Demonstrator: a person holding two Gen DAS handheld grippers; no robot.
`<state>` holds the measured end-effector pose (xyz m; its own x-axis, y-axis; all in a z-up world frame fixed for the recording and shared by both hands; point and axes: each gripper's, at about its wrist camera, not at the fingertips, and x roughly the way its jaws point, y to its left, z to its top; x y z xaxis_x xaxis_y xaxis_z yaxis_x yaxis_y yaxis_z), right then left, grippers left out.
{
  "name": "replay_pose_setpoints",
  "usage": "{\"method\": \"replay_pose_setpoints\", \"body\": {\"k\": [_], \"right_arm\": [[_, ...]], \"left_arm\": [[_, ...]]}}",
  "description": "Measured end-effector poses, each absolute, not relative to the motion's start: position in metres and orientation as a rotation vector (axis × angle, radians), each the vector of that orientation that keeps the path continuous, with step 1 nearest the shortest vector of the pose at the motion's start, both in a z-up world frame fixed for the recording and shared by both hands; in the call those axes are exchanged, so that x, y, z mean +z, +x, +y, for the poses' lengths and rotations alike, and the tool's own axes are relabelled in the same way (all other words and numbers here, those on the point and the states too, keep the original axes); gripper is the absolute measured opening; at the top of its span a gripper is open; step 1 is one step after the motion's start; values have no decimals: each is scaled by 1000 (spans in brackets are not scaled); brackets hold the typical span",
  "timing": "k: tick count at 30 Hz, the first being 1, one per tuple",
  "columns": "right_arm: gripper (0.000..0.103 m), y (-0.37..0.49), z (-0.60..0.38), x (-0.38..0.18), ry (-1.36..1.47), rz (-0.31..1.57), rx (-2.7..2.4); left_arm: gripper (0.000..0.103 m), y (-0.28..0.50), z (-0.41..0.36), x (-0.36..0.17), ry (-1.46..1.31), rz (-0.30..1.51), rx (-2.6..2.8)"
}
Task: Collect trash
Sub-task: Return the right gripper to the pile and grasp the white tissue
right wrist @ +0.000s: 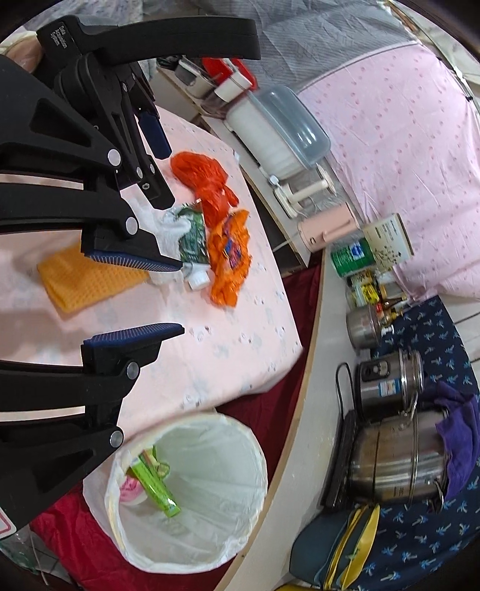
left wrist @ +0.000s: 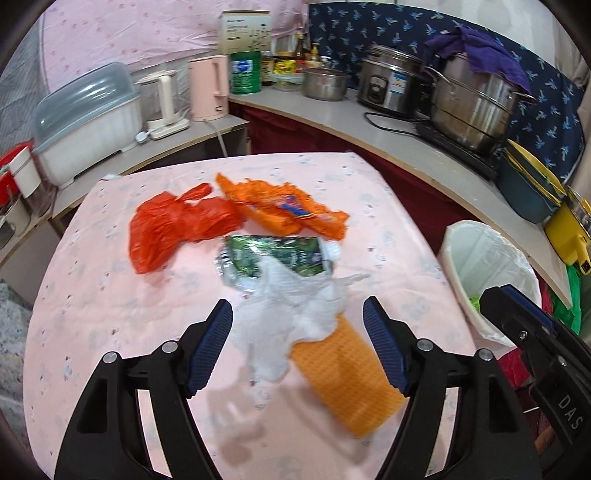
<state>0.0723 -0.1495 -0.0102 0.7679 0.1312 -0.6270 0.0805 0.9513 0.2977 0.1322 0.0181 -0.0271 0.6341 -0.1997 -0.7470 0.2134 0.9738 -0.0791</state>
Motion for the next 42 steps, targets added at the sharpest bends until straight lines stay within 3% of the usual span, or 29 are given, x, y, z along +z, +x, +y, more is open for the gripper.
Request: {"method": "replay_pose_setpoints", "body": {"k": [14, 18, 42], "right_arm": [[36, 98, -100, -35, 285, 777, 94], [43, 108, -93, -43, 289, 795, 103], [43, 163, -77, -101, 259, 925, 89]], "left_arm": [[70, 128, 87, -44, -43, 886, -126], [71, 130, 100, -50, -56, 896, -107], [71, 158, 111, -79, -65, 949, -94]]}}
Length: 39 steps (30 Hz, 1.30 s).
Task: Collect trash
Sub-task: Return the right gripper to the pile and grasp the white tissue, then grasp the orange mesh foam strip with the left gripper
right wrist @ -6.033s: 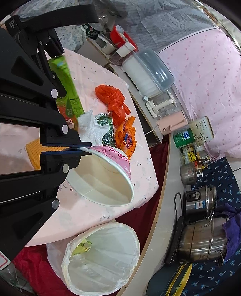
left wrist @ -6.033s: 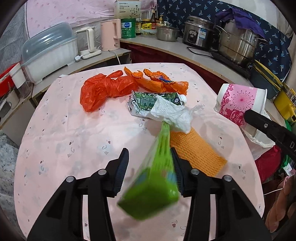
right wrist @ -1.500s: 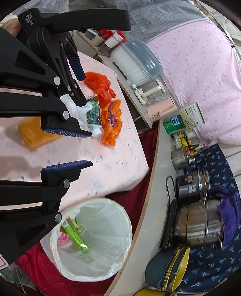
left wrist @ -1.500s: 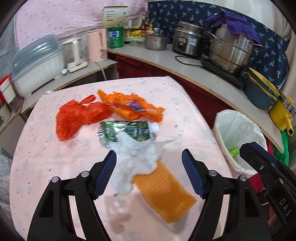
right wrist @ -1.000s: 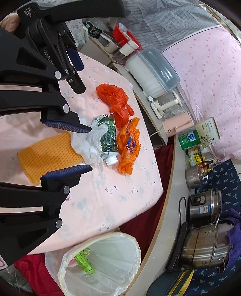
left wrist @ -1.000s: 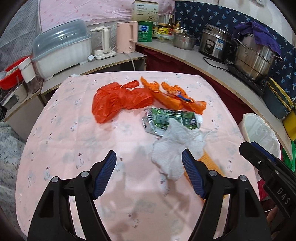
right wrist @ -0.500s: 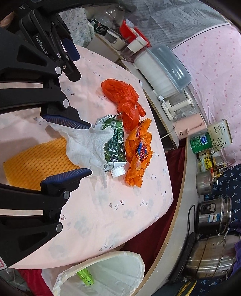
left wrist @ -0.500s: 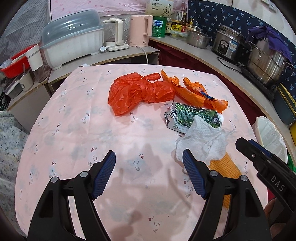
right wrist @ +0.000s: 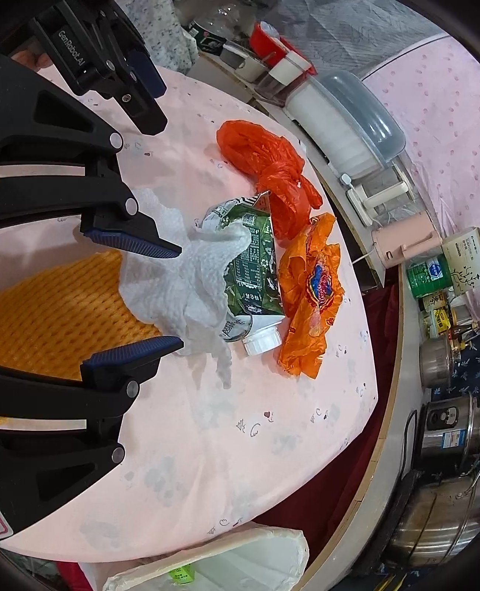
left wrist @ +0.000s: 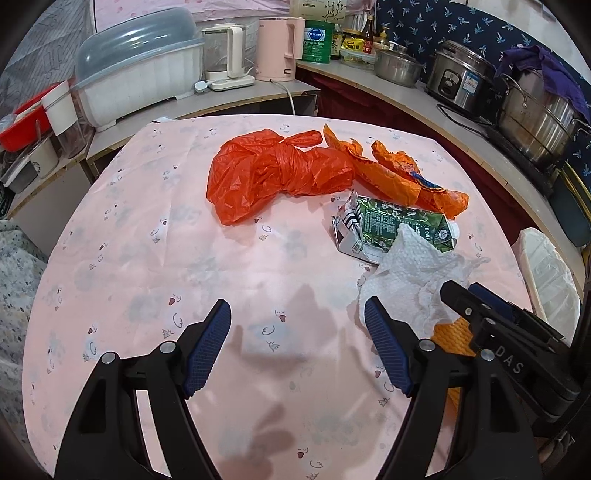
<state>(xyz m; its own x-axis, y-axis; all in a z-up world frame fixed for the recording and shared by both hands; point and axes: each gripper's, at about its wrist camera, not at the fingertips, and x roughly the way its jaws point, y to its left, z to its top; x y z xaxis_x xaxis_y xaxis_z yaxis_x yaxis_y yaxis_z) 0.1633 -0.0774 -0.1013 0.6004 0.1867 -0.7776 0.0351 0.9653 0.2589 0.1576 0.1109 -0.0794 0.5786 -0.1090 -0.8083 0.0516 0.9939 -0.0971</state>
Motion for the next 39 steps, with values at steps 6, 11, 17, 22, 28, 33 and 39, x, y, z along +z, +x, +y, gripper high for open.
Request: {"method": "replay_pose_setpoints", "body": {"k": [6, 11, 17, 22, 28, 33, 39], "right_arm": [[24, 172, -71, -108, 245, 930, 95], [9, 170, -68, -98, 257, 903, 117], [7, 154, -79, -65, 288, 816, 137], [7, 137, -97, -33, 310, 733, 121], [7, 119, -132, -12, 345, 673, 70], [7, 105, -161, -11, 370, 660, 20], [7, 88, -193, -20, 402, 665, -25]], "left_arm": [[71, 159, 112, -80, -65, 953, -89], [71, 158, 110, -77, -62, 946, -96], [71, 149, 99, -69, -51, 932, -114], [73, 140, 80, -63, -47, 933, -136], [77, 129, 41, -62, -40, 953, -202], [82, 122, 2, -67, -6, 971, -233], [82, 121, -33, -91, -9, 1046, -238]]}}
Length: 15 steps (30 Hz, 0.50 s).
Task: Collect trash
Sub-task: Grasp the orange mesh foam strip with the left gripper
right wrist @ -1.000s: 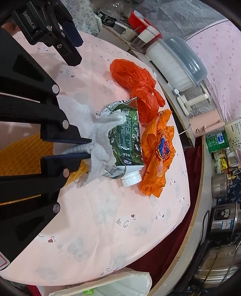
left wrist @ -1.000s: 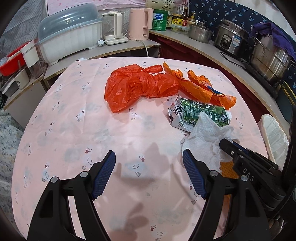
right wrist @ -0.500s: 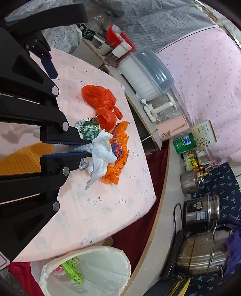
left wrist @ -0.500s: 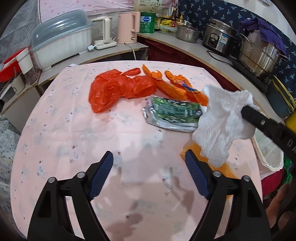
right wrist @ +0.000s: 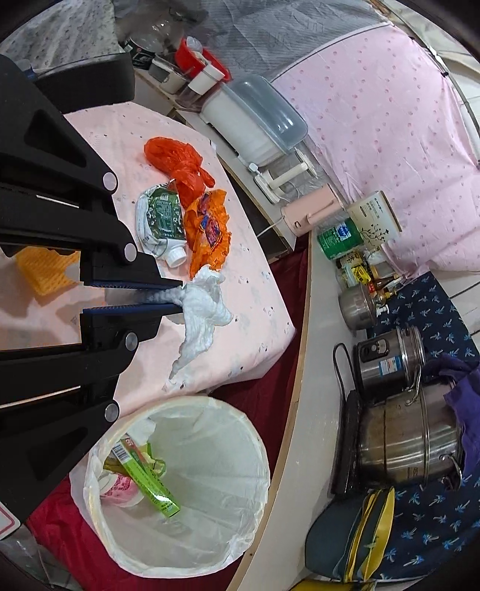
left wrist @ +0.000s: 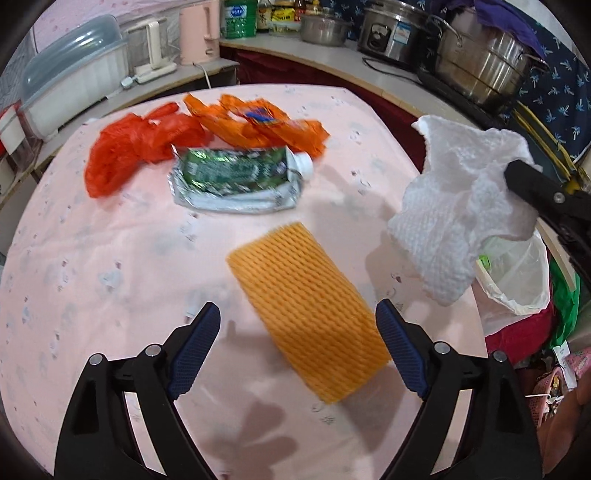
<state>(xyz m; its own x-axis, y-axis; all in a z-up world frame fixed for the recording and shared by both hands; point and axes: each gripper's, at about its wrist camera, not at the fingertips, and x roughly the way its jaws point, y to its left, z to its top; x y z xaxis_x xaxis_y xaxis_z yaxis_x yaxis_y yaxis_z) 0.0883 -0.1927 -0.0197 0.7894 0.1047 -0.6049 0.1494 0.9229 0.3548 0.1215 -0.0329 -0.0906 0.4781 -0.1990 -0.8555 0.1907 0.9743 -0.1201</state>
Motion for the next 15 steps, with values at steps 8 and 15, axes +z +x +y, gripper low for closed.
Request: {"method": "replay_pose_setpoints", "body": {"k": [8, 15], "right_arm": [[7, 78, -219, -34, 434, 681, -47], [7, 75, -225, -41, 447, 693, -43]], "left_arm": [[84, 131, -50, -125, 17, 1108, -172], [69, 132, -56, -125, 5, 1098, -201]]}}
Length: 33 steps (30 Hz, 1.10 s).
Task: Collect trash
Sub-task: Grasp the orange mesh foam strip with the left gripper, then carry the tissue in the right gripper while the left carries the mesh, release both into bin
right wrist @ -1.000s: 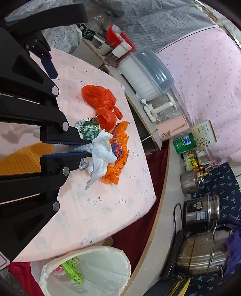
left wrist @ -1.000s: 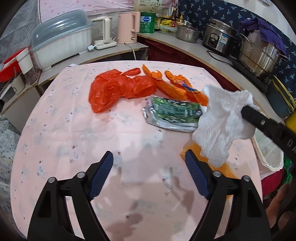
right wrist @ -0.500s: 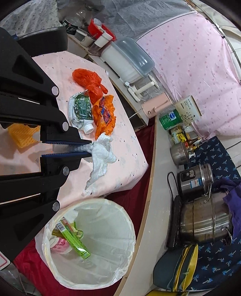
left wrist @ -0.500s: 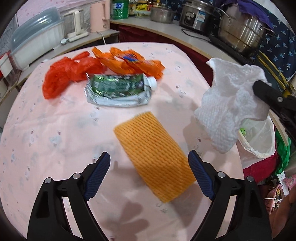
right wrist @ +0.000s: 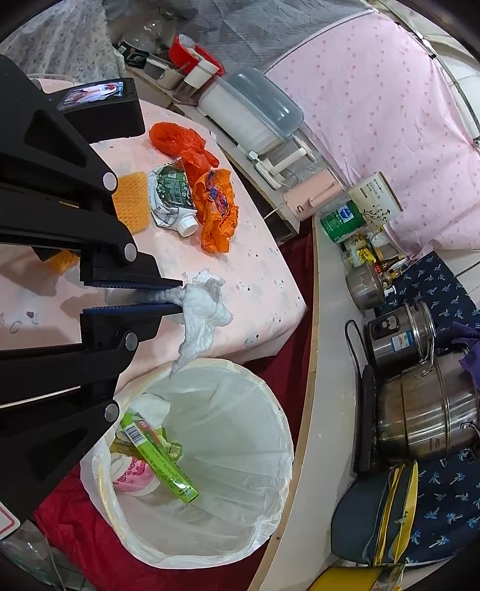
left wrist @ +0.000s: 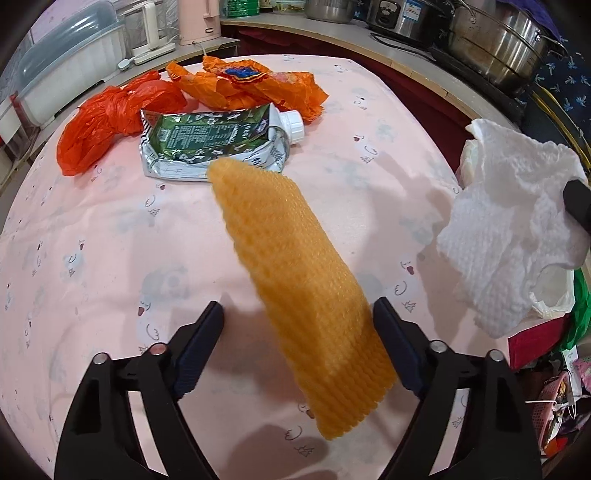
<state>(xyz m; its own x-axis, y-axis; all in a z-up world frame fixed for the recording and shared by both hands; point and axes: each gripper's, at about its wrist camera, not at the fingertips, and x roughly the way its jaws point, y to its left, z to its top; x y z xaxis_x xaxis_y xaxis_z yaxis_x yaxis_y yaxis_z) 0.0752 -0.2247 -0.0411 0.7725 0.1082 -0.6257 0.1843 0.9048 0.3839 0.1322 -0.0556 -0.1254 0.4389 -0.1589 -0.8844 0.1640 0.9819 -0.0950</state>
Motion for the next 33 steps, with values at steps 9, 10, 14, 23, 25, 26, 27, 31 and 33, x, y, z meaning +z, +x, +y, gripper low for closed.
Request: {"method": "replay_pose_setpoints", "body": {"k": [9, 10, 14, 23, 25, 26, 27, 31, 33], "right_arm": [[7, 71, -225, -41, 447, 693, -36], [7, 70, -226, -40, 446, 690, -36], [7, 65, -231, -34, 451, 671, -42], [7, 49, -266, -16, 459, 599, -113], [7, 45, -277, -14, 468, 585, -136], [7, 42, -284, -13, 472, 578, -149], [7, 40, -290, -12, 476, 574, -160], [7, 32, -312, -12, 485, 558, -206], [7, 30, -323, -12, 485, 553, -229]], "left_arm": [[10, 125, -77, -110, 12, 1088, -317], [10, 123, -79, -107, 16, 1079, -321], [10, 120, -86, -94, 30, 1045, -339], [10, 117, -120, -60, 59, 969, -423], [10, 116, -131, -55, 68, 955, -445], [10, 115, -138, -53, 75, 950, -458], [10, 114, -143, -52, 81, 946, -468], [10, 112, -170, -48, 115, 929, -518], [10, 111, -182, -47, 132, 925, -541]]}}
